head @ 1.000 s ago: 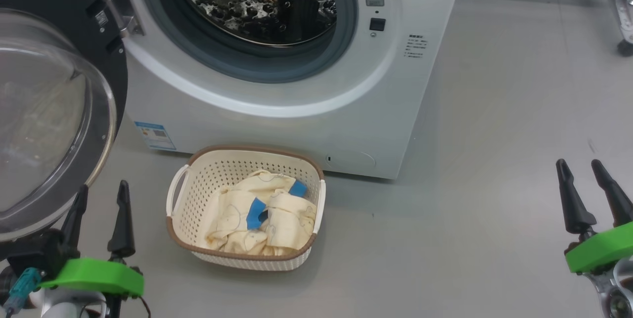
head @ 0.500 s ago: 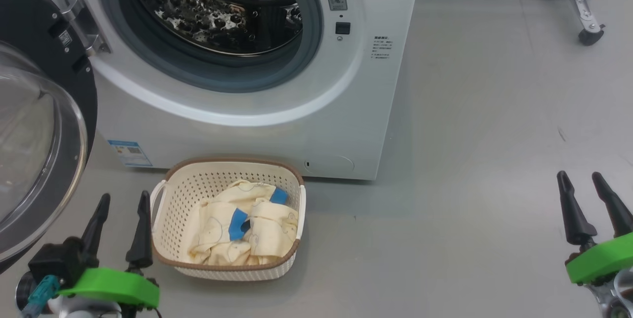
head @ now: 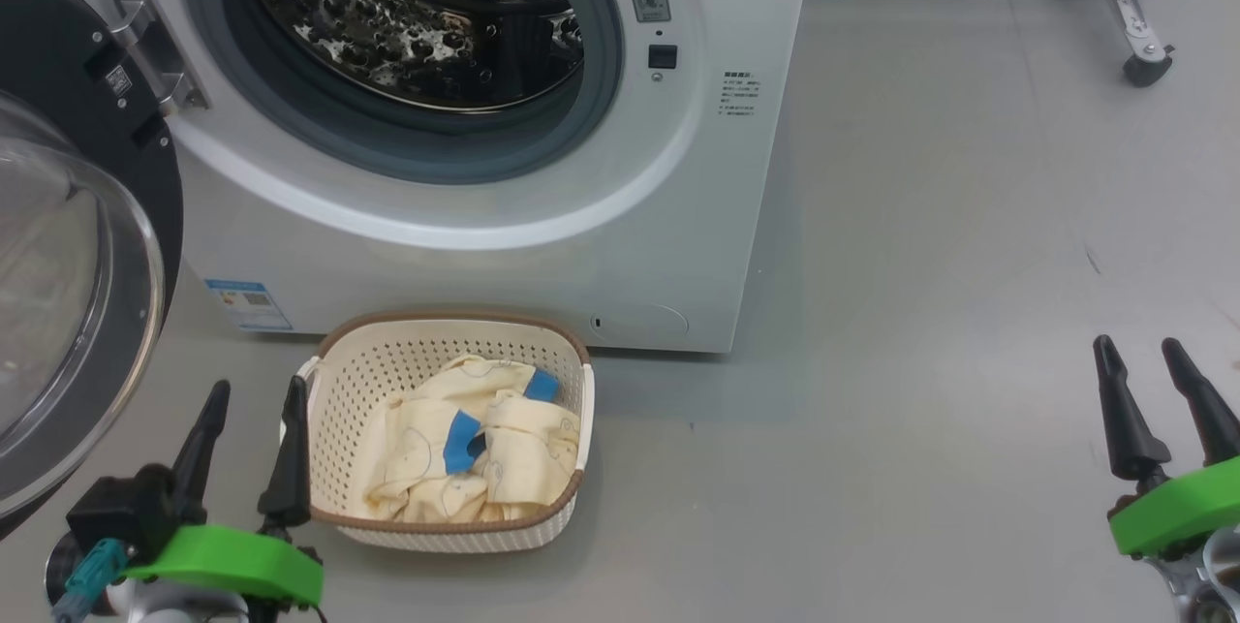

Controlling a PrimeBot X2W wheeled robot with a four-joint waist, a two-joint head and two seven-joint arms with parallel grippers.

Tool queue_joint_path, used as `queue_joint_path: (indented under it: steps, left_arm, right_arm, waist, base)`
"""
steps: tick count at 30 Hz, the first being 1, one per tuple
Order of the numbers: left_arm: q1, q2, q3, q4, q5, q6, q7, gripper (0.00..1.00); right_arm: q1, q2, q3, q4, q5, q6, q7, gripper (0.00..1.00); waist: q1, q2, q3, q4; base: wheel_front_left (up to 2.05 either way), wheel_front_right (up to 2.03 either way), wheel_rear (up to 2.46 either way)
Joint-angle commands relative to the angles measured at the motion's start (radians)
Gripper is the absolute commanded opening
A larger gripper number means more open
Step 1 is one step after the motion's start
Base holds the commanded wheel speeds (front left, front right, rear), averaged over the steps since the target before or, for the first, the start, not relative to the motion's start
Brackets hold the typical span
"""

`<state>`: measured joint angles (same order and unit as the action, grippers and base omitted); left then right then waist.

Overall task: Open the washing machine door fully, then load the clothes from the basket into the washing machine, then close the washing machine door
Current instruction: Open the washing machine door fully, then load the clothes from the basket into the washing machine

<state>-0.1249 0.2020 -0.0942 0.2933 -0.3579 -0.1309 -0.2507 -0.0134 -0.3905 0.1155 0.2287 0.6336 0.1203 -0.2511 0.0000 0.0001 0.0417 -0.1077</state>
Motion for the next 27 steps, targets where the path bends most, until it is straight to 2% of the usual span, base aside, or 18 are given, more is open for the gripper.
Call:
queue_joint_path:
  steps: [1,11,27]
  left_arm:
    - [-0.031,0.031,0.031,-0.028,-0.006,0.000,-0.011,1.00]
    - [-0.041,0.053,-0.005,-0.013,-0.035,0.000,-0.011,1.00]
    - [-0.062,0.069,-0.033,-0.022,-0.043,0.000,-0.011,1.00]
  right_arm:
    - [-0.018,-0.025,0.004,-0.029,-0.002,0.010,-0.011,1.00]
    - [-0.019,-0.026,0.010,-0.034,-0.003,0.010,-0.011,1.00]
    - [-0.030,-0.018,0.015,-0.037,-0.006,0.010,-0.011,1.00]
  waist:
    - [0.0000,-0.0001,0.001,0.000]
    - [0.0000,-0.0001,0.010,0.002]
    - [0.0000,-0.0001,0.028,0.008]
  base:
    - [0.00,0.00,0.00]
    - [0.19,-0.37,0.18]
    - [1.10,-1.20,0.10]
